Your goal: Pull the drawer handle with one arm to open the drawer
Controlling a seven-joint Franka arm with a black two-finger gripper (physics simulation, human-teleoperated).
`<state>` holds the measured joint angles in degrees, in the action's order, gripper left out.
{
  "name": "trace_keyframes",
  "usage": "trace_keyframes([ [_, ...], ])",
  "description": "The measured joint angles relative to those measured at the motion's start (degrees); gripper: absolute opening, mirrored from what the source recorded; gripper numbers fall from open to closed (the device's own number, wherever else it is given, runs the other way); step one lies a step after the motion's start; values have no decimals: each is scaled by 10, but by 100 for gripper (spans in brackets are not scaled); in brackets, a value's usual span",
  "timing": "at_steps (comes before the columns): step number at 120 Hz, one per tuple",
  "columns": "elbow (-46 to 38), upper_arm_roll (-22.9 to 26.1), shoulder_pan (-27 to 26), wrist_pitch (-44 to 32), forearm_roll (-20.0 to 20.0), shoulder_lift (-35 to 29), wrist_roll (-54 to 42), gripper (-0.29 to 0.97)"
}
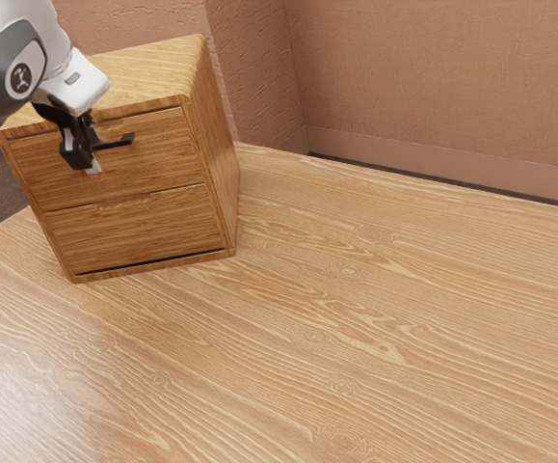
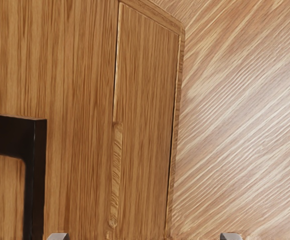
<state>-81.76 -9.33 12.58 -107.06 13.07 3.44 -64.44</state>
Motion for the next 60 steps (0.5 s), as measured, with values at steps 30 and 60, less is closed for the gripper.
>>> trace_keyframes([
  [30, 56, 2, 41, -20, -37, 52, -54, 21],
  [60, 78, 5, 57, -32, -67, 78, -95, 17],
])
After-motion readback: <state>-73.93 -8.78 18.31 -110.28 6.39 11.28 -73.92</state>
